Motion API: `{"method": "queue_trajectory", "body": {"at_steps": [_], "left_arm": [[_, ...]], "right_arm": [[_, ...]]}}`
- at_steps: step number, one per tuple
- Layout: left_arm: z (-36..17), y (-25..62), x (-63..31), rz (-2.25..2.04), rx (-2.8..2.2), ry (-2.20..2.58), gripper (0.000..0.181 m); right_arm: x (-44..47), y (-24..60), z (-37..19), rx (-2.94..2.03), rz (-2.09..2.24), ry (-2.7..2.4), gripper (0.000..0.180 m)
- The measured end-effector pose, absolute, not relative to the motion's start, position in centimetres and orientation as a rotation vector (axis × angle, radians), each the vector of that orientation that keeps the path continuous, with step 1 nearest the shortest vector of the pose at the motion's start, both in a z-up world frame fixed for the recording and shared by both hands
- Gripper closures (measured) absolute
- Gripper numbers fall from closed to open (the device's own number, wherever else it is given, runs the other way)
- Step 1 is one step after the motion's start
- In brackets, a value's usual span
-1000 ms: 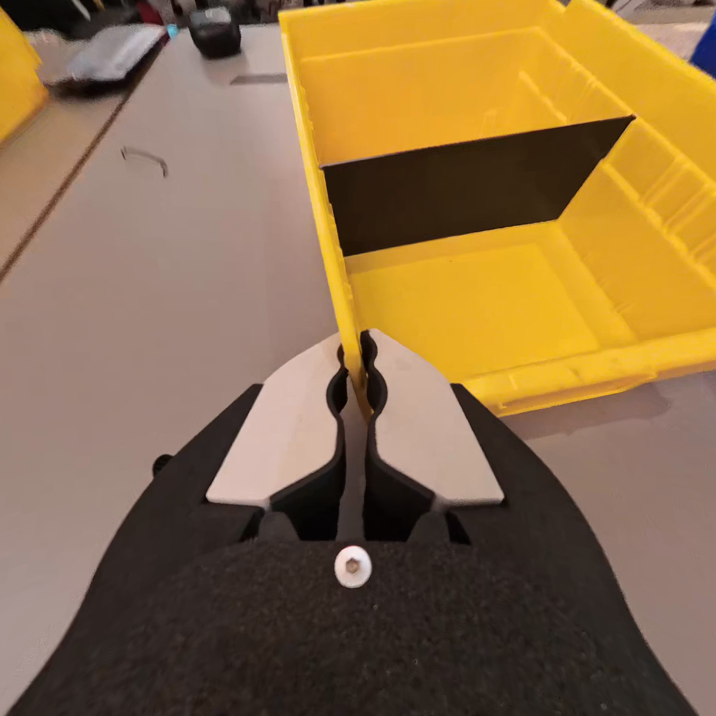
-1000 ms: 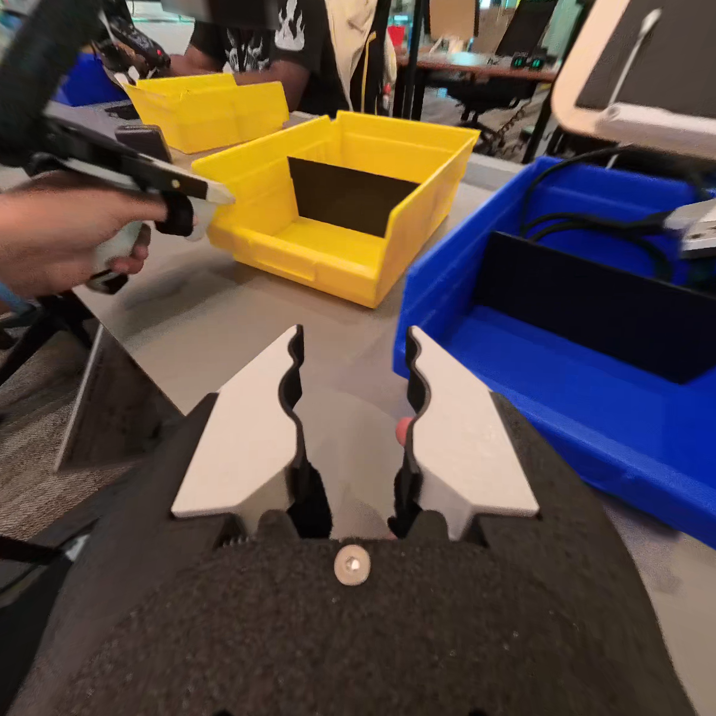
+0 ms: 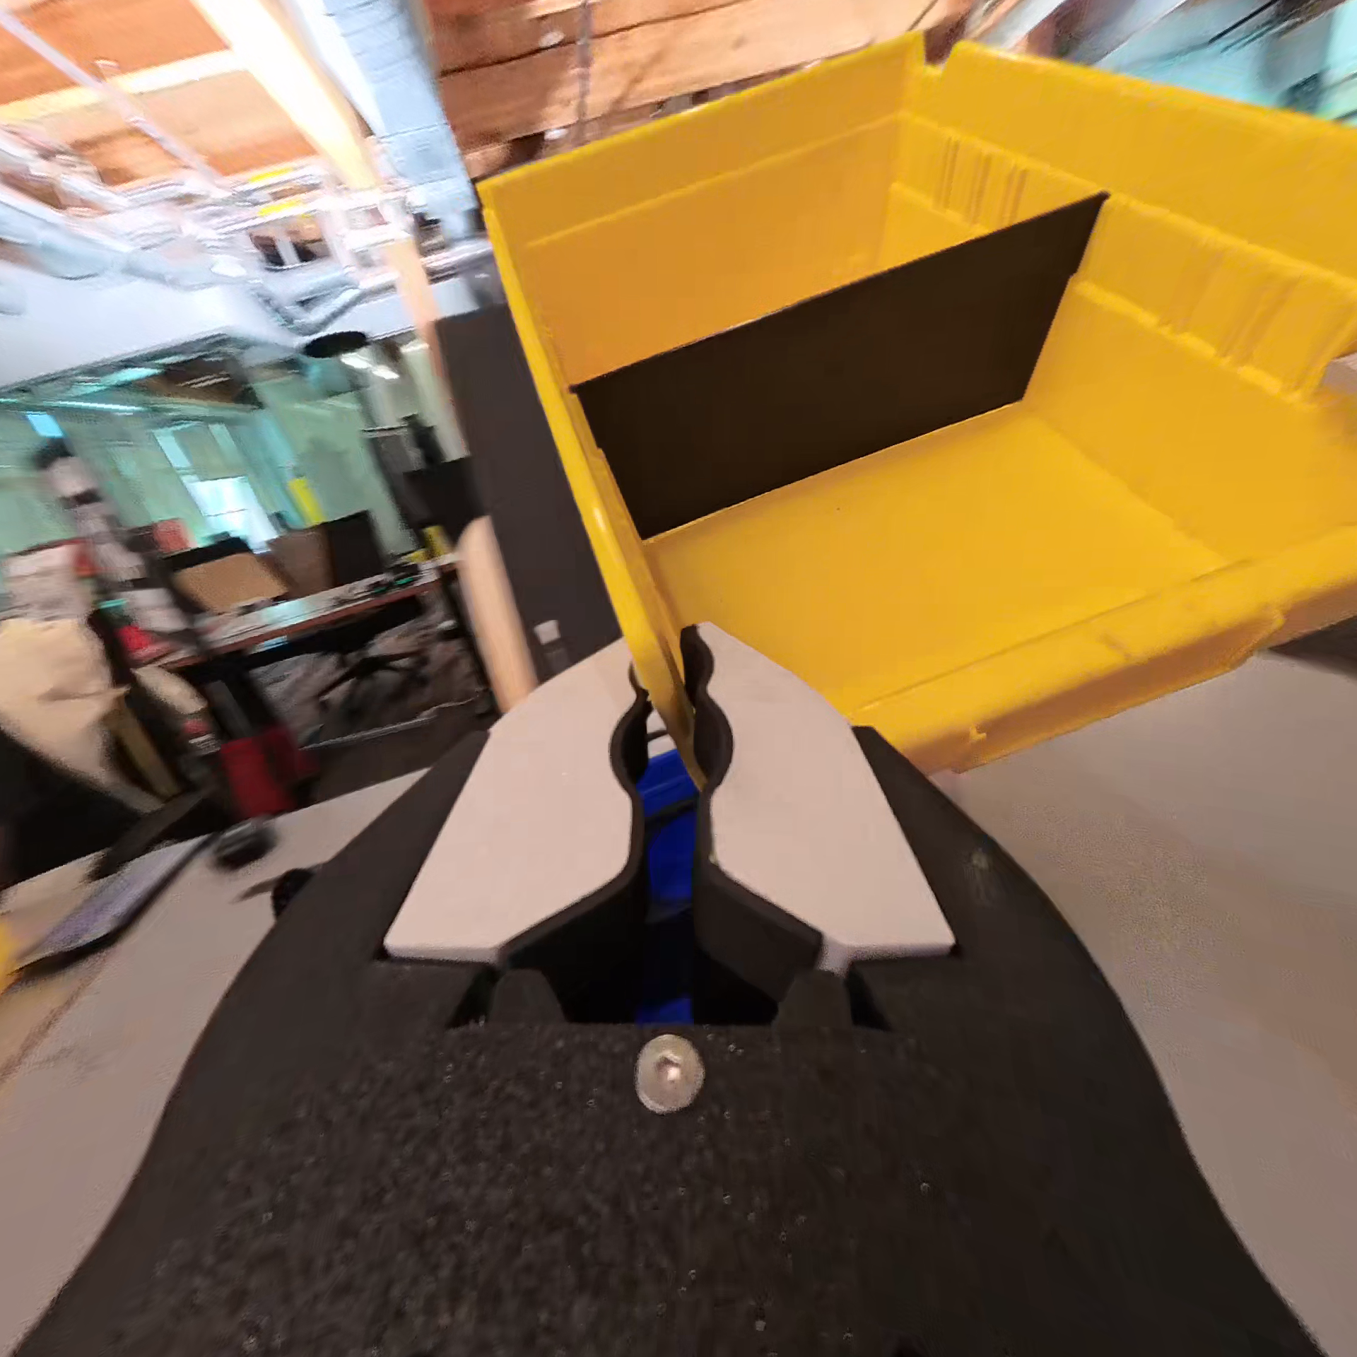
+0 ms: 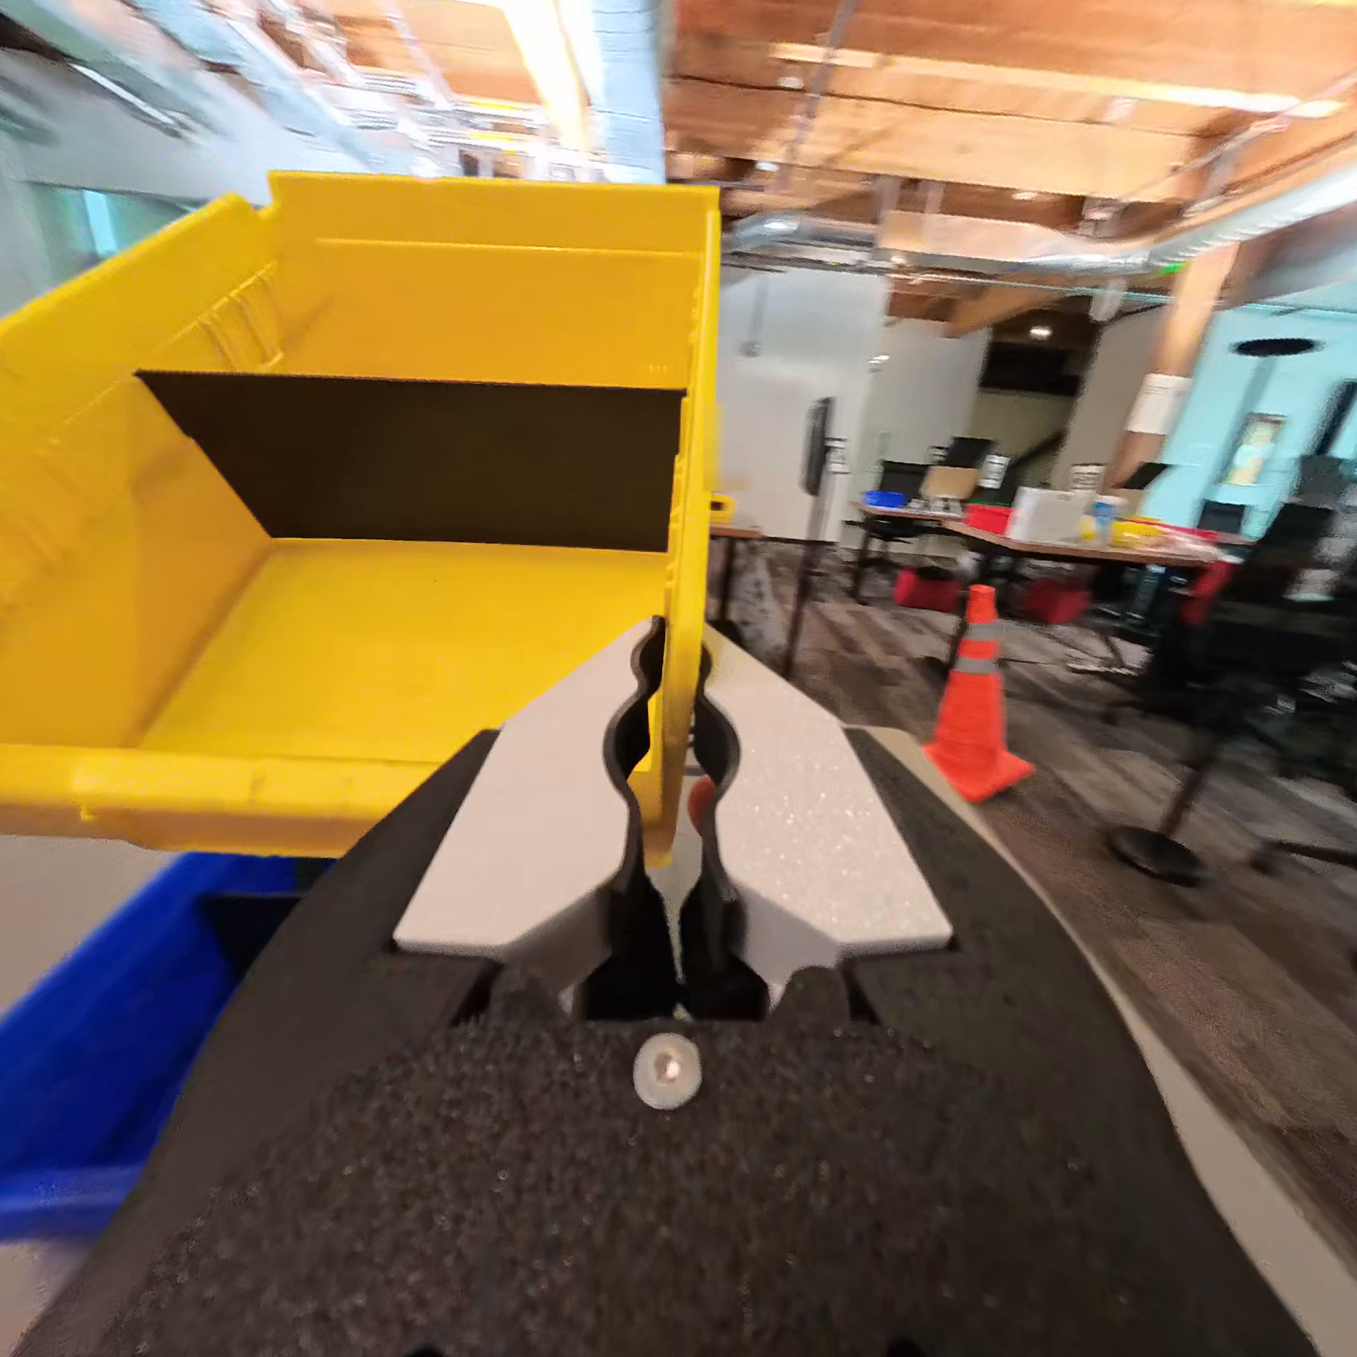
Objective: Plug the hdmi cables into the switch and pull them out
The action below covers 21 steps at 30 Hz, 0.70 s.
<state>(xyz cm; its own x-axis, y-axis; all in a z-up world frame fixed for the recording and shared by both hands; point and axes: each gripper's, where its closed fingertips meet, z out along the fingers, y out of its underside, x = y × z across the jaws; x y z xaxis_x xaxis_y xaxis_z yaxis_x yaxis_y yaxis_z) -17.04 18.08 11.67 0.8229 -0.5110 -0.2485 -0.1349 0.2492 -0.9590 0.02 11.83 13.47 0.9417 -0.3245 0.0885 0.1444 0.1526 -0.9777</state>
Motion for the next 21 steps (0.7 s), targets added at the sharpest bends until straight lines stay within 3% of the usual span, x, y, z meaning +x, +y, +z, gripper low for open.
{"method": "queue_trajectory", "body": {"at_steps": [4, 9, 15, 21], "left_arm": [[9.1, 16.5, -3.5, -0.389, -1.338, 0.676, 0.175], [-0.9, 15.5, 6.4, -0.412, -1.543, 0.793, 0.175], [-9.1, 15.7, 7.8, -0.342, -1.681, 0.846, 0.173], [-13.1, 17.1, 6.9, -0.319, -1.771, 0.868, 0.169]], "right_arm": [[13.0, 8.2, 11.2, -1.436, -0.388, 0.350, 0.177], [23.5, 6.9, 0.5, -1.691, -0.407, 0.416, 0.177], [25.8, 8.8, -9.5, -1.871, -0.265, 0.372, 0.176], [25.6, 11.9, -13.1, -1.999, -0.316, 0.293, 0.172]]}}
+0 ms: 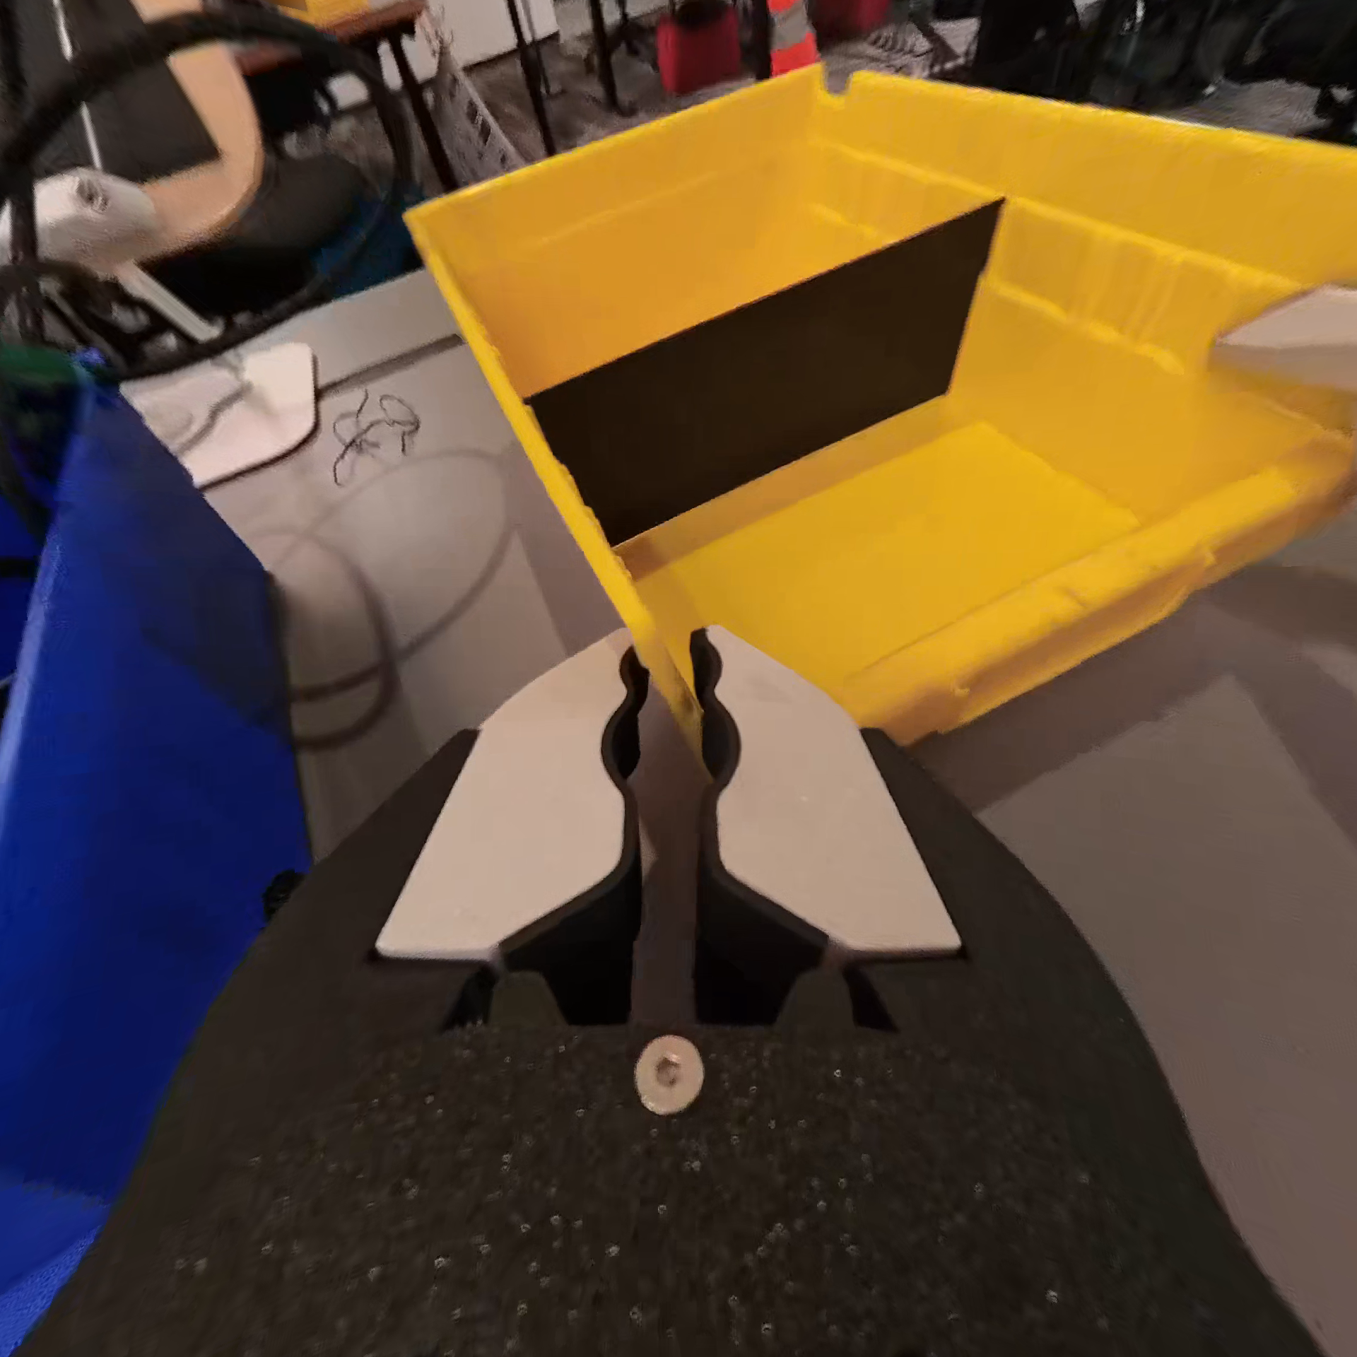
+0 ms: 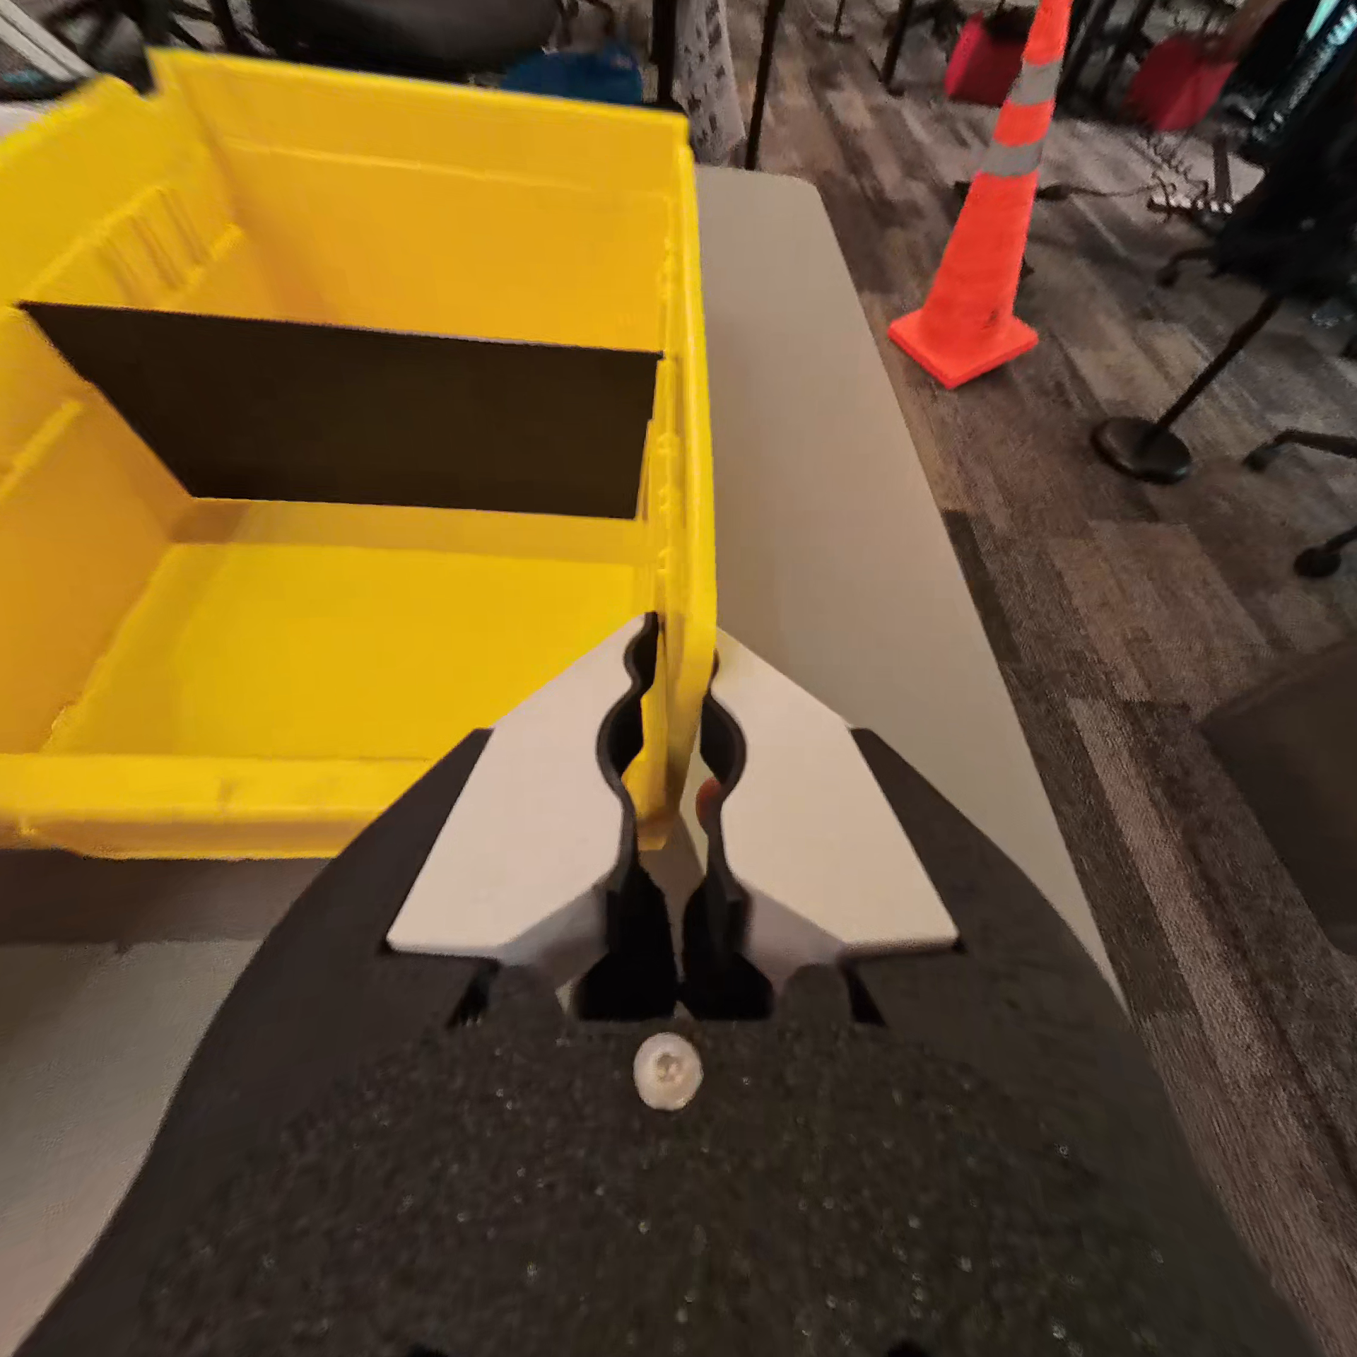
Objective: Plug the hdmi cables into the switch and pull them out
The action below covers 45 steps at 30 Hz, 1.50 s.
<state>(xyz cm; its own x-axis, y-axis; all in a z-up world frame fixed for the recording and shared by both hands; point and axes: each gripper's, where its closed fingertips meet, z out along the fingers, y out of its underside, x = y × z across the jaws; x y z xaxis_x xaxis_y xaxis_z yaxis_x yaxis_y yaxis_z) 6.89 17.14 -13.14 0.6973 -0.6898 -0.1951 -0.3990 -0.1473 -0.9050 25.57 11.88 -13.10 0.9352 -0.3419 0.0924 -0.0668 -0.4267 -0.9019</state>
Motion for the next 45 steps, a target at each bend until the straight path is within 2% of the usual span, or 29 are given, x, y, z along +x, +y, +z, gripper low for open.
{"method": "queue_trajectory", "body": {"at_steps": [3, 6, 9, 11, 12, 15, 17, 20, 22, 24, 25, 29, 31, 32, 34, 39, 45], "left_arm": [[-13.3, 16.8, 7.3, -0.317, -1.786, 0.945, 0.165], [-13.8, 15.6, 7.6, -0.403, -1.820, 1.070, 0.154], [-12.4, 13.6, 4.9, -0.540, -1.826, 1.223, 0.156], [-10.1, 12.1, 1.3, -0.648, -1.766, 1.263, 0.161], [-9.0, 12.1, -1.3, -0.658, -1.746, 1.237, 0.155], [-5.0, 14.1, -10.8, -0.578, -1.620, 1.040, 0.161], [-4.1, 17.5, -18.1, -0.395, -1.614, 0.837, 0.161], [-7.9, 22.3, -25.5, -0.179, -1.767, 0.649, 0.152], [-11.7, 23.3, -25.9, -0.208, -1.890, 0.678, 0.137], [-14.1, 23.9, -25.6, -0.228, -1.956, 0.706, 0.136], [-14.1, 24.1, -25.3, -0.262, -1.954, 0.702, 0.135], [-13.0, 24.7, -24.2, -0.366, -1.922, 0.656, 0.158], [-12.9, 24.9, -24.1, -0.367, -1.921, 0.653, 0.160], [-12.9, 25.2, -24.3, -0.352, -1.918, 0.662, 0.168], [-12.8, 25.6, -24.6, -0.303, -1.912, 0.709, 0.171], [-12.0, 26.4, -26.2, -0.242, -1.838, 0.746, 0.175], [-7.2, 29.0, -32.3, -0.186, -1.661, 0.689, 0.175]], "right_arm": [[26.1, 12.5, -13.3, -2.001, -0.287, 0.348, 0.171], [26.7, 12.6, -13.3, -2.002, -0.310, 0.382, 0.168], [26.7, 12.5, -13.4, -1.985, -0.311, 0.394, 0.168], [26.4, 12.4, -13.4, -1.964, -0.281, 0.430, 0.169], [26.4, 12.3, -13.5, -1.958, -0.280, 0.438, 0.169], [27.2, 11.3, -12.4, -1.950, -0.414, 0.458, 0.151], [26.8, 10.2, -8.3, -1.861, -0.556, 0.440, 0.143], [20.0, 11.3, -2.9, -1.781, -0.489, 0.299, 0.144], [10.9, 14.0, -3.5, -1.886, -0.198, 0.095, 0.135], [0.8, 15.6, -5.2, -1.928, 0.129, -0.116, 0.123], [-2.6, 16.0, -6.4, -1.940, 0.188, -0.169, 0.123], [-7.4, 19.0, -13.0, -2.051, 0.024, -0.178, 0.129], [-7.0, 20.4, -13.5, -2.018, -0.118, -0.089, 0.159], [-6.4, 20.6, -13.4, -2.004, -0.182, -0.028, 0.165], [-6.2, 20.7, -13.3, -1.988, -0.193, 0.063, 0.176], [-8.0, 19.6, -12.6, -1.939, -0.314, 0.118, 0.178], [-13.8, 21.1, -7.4, -1.746, -0.362, 0.126, 0.176]]}}
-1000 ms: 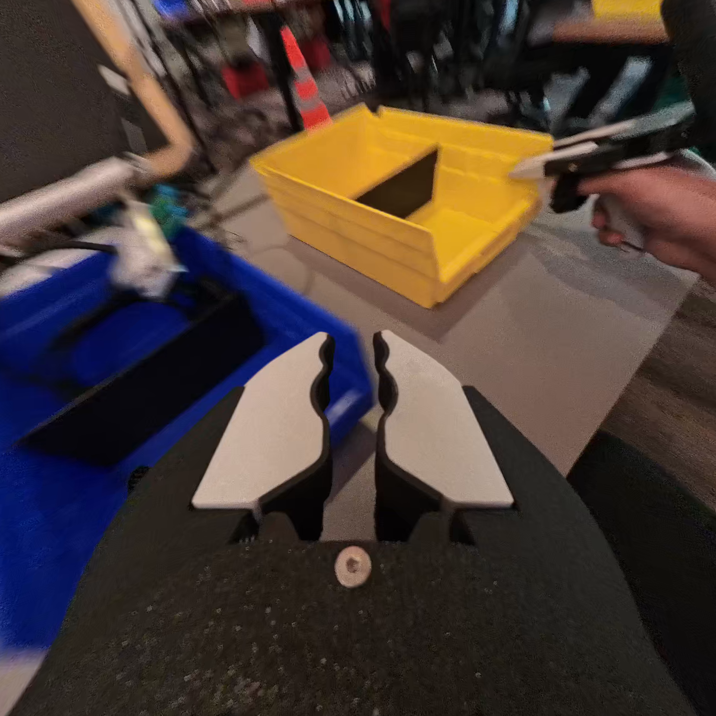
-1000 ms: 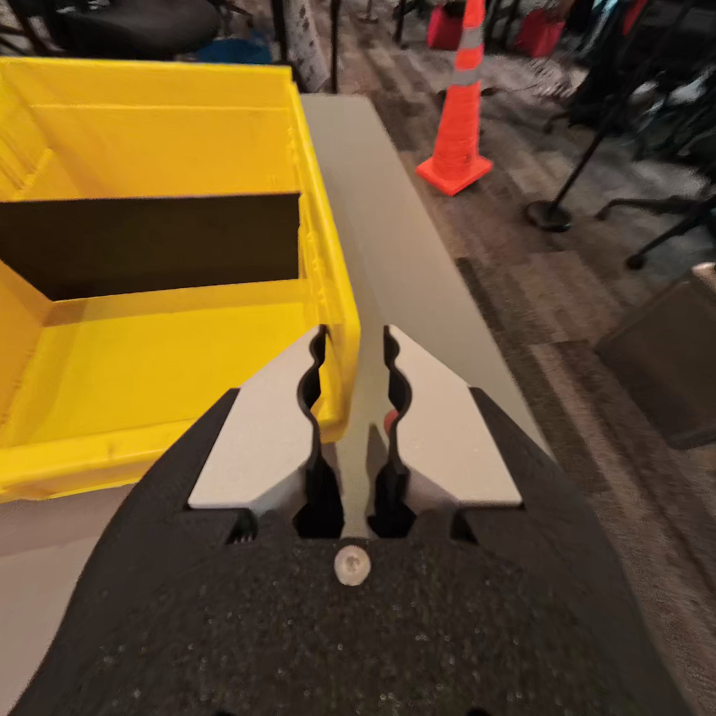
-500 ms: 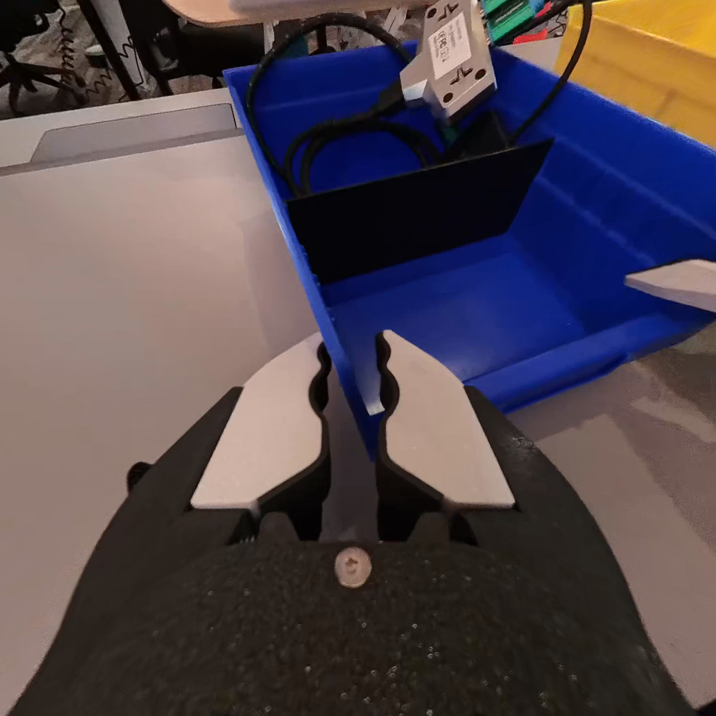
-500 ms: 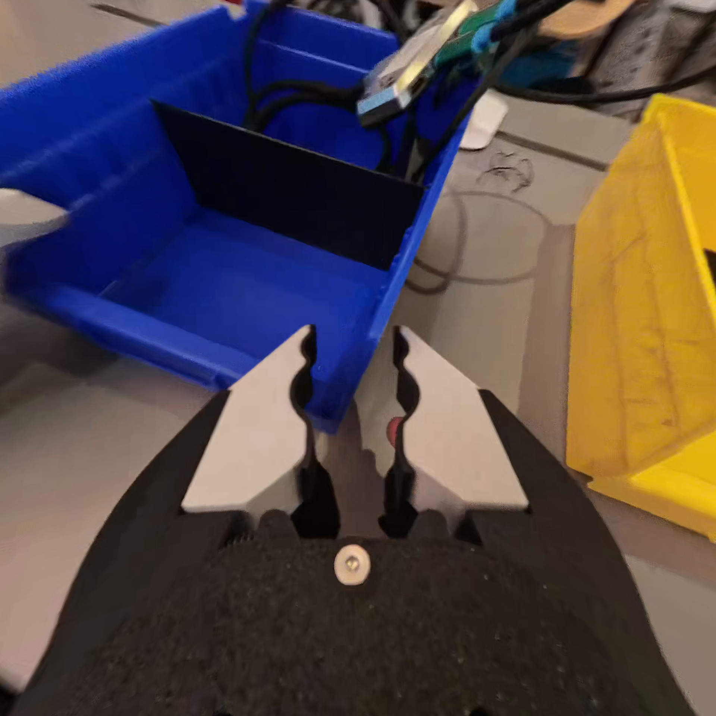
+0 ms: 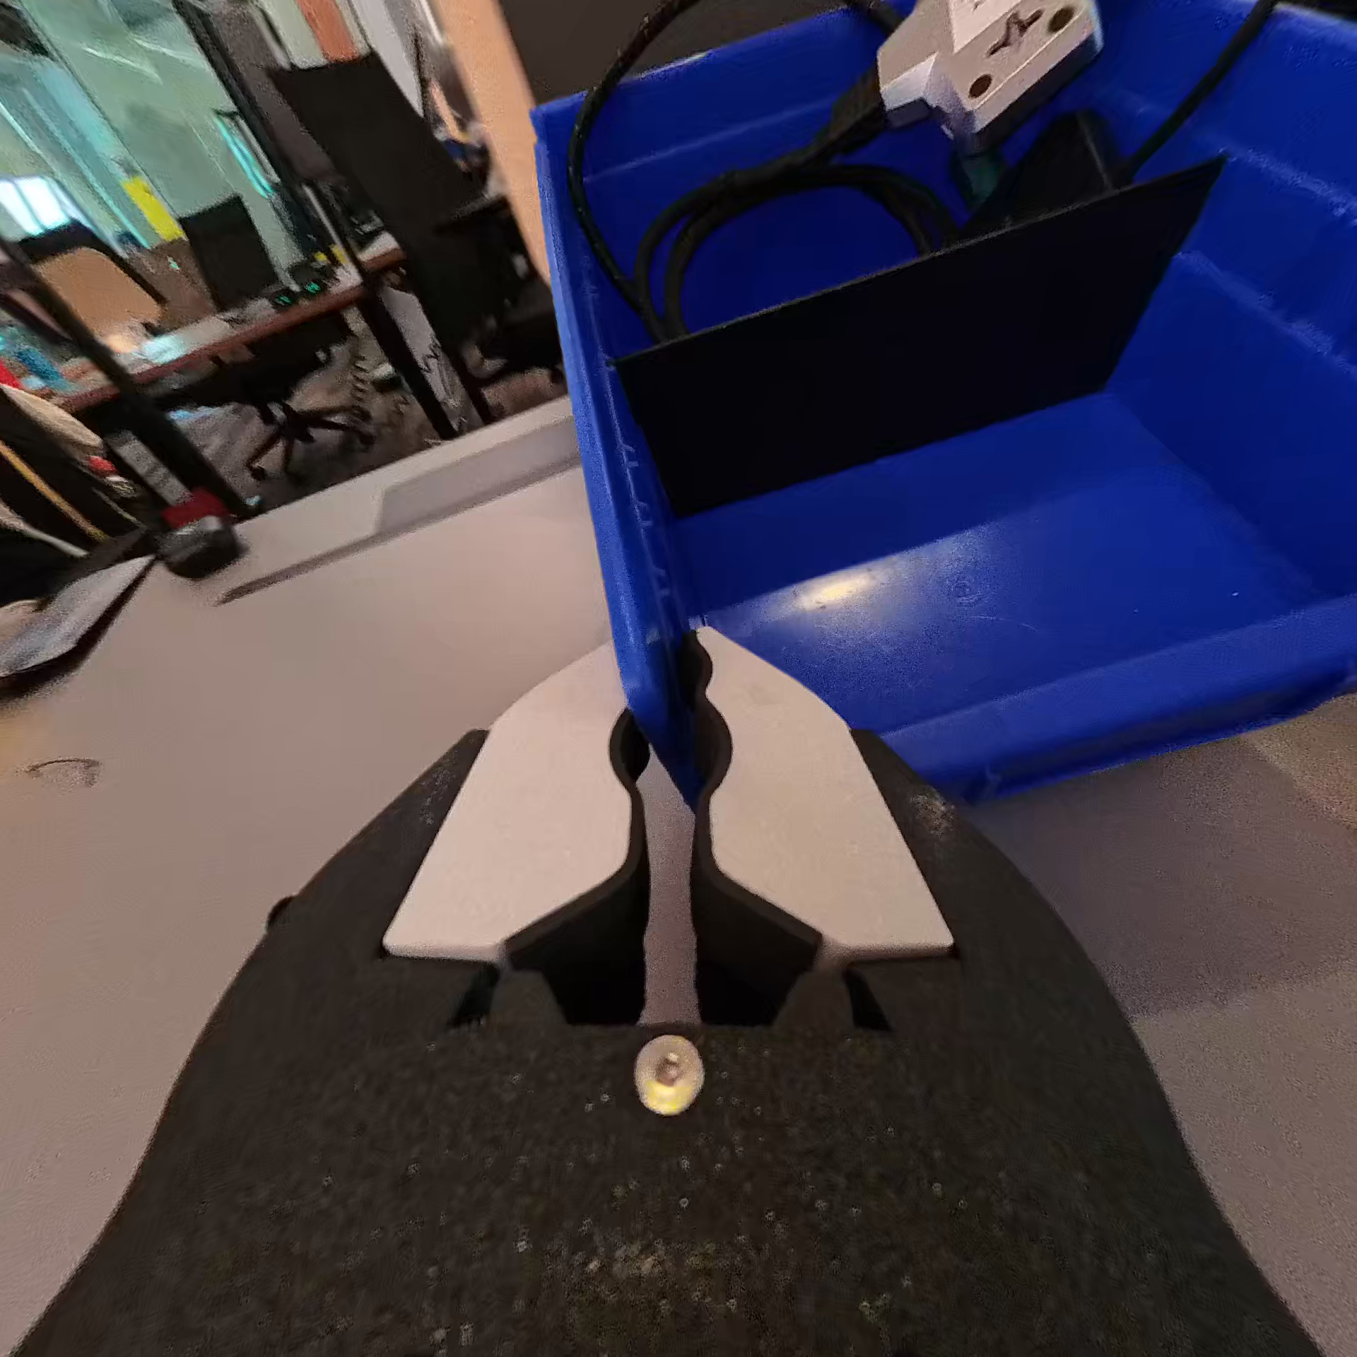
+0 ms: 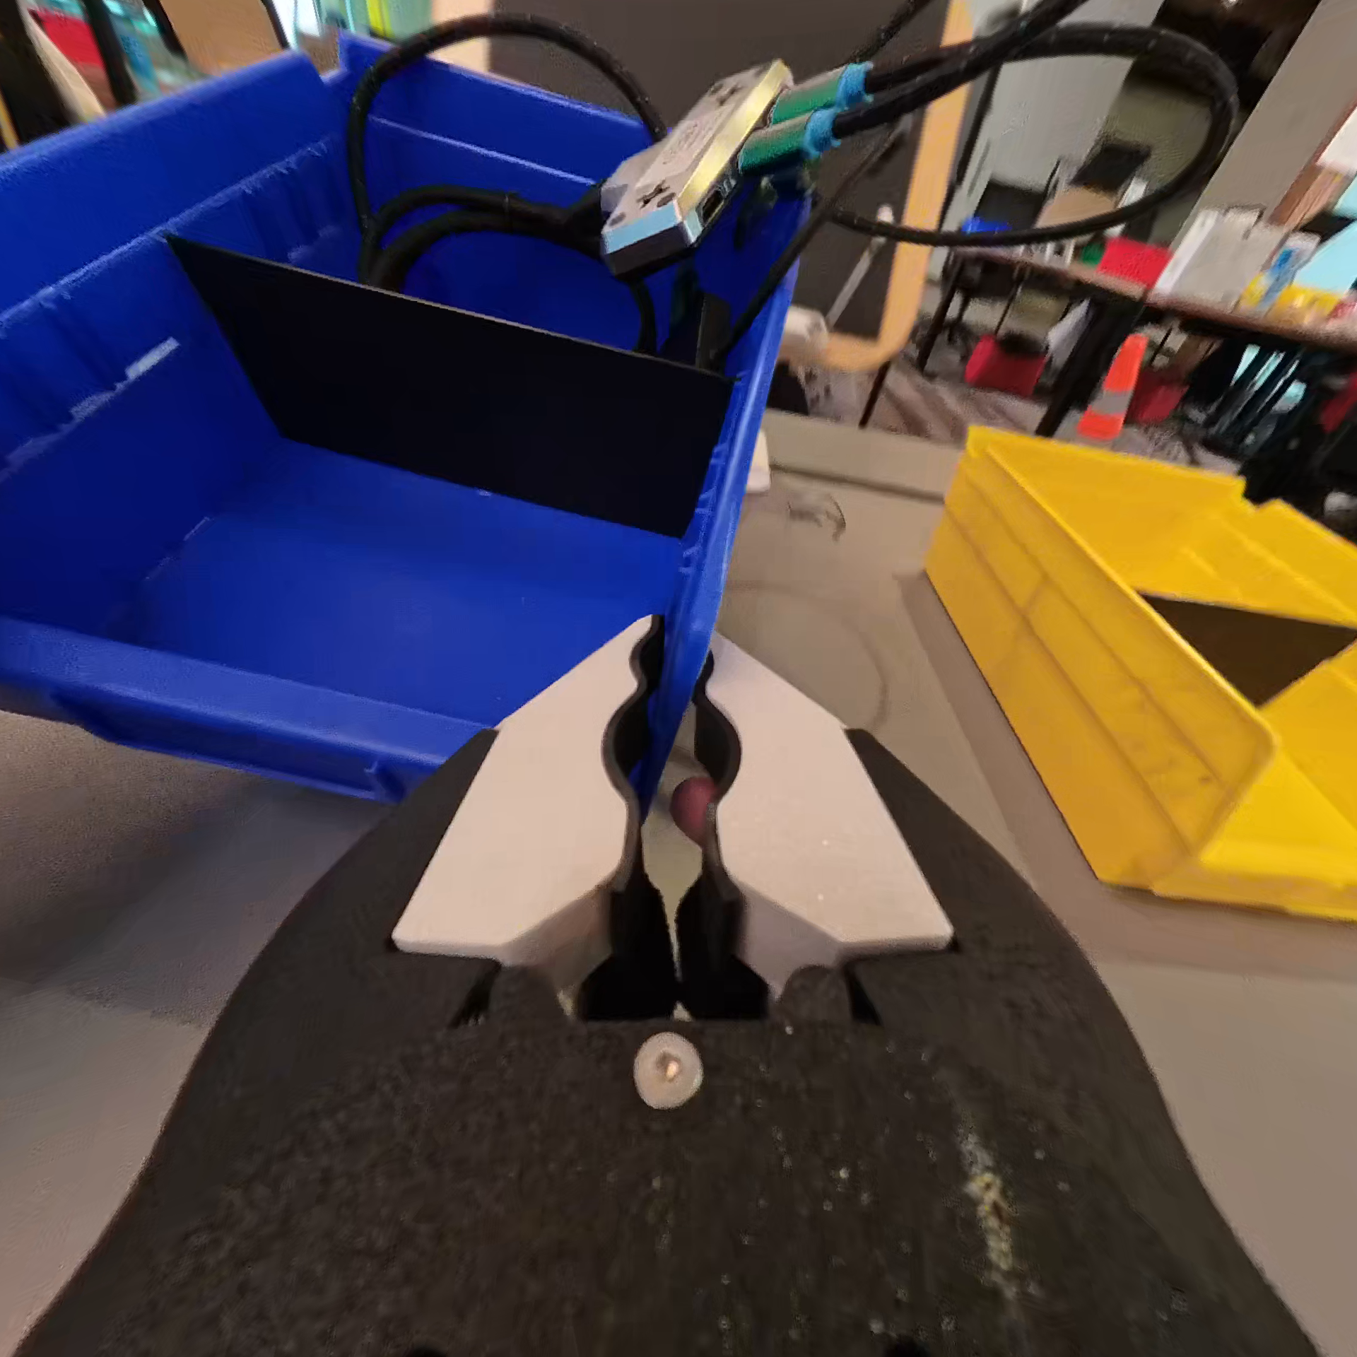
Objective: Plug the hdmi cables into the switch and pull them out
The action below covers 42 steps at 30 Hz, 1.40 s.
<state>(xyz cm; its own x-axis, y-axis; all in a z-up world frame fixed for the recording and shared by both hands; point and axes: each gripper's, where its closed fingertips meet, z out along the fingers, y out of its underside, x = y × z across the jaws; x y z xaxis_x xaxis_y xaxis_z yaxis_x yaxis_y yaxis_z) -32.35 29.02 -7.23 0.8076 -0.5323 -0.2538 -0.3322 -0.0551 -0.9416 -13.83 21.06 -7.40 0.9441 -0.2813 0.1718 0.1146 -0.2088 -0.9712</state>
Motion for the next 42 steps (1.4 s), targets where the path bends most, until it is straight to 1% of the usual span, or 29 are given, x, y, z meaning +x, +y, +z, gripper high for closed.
{"method": "queue_trajectory", "body": {"at_steps": [3, 6, 9, 13, 17, 20, 23, 27, 29, 30, 31, 33, 34, 36, 39, 42], "left_arm": [[-6.4, 31.2, -37.5, -0.216, -1.649, 0.607, 0.175], [-5.8, 32.9, -42.9, -0.196, -1.655, 0.555, 0.175], [-6.3, 34.1, -48.0, -0.188, -1.690, 0.519, 0.175], [-8.6, 35.6, -52.6, -0.176, -1.779, 0.465, 0.177], [-11.9, 37.0, -53.2, -0.198, -1.876, 0.459, 0.177], [-12.4, 37.5, -52.3, -0.186, -1.921, 0.495, 0.178], [-12.6, 38.0, -51.9, -0.191, -1.971, 0.479, 0.177], [-12.6, 38.2, -51.9, -0.193, -1.975, 0.442, 0.176], [-12.2, 38.3, -52.3, -0.137, -1.939, 0.415, 0.171], [-11.9, 38.3, -52.6, -0.109, -1.919, 0.373, 0.161], [-11.6, 38.2, -53.0, -0.089, -1.916, 0.325, 0.151], [-10.6, 37.6, -53.7, -0.051, -1.899, 0.253, 0.137], [-9.8, 37.3, -53.9, -0.028, -1.868, 0.218, 0.133], [-8.3, 36.4, -53.9, -0.010, -1.825, 0.164, 0.134], [-8.0, 35.1, -52.5, -0.033, -1.845, 0.125, 0.125], [-8.0, 34.1, -49.8, -0.135, -1.857, 0.124, 0.127]], "right_arm": [[-18.9, 23.3, -5.2, -1.668, -0.378, 0.060, 0.176], [-23.9, 26.2, -4.4, -1.669, -0.325, 0.055, 0.176], [-28.7, 28.6, -5.1, -1.698, -0.263, 0.040, 0.176], [-33.5, 30.3, -7.9, -1.802, -0.204, 0.029, 0.176], [-34.6, 31.5, -10.8, -1.883, -0.201, 0.019, 0.175], [-33.6, 32.1, -13.1, -1.935, -0.133, 0.074, 0.174], [-33.4, 32.4, -13.1, -1.950, -0.005, 0.087, 0.170], [-34.0, 32.1, -12.8, -2.021, 0.270, 0.054, 0.162], [-34.4, 31.0, -11.5, -2.006, 0.437, -0.018, 0.151], [-34.3, 30.2, -10.7, -1.993, 0.492, -0.074, 0.150], [-34.0, 29.2, -10.1, -1.982, 0.526, -0.135, 0.145], [-32.0, 27.2, -9.7, -1.997, 0.524, -0.210, 0.128], [-30.2, 26.4, -9.7, -2.018, 0.491, -0.220, 0.123], [-26.0, 24.7, -9.4, -2.020, 0.407, -0.228, 0.119], [-19.0, 22.4, -8.3, -1.935, 0.290, -0.214, 0.118], [-11.9, 20.2, -7.4, -1.875, 0.219, -0.083, 0.118]]}}
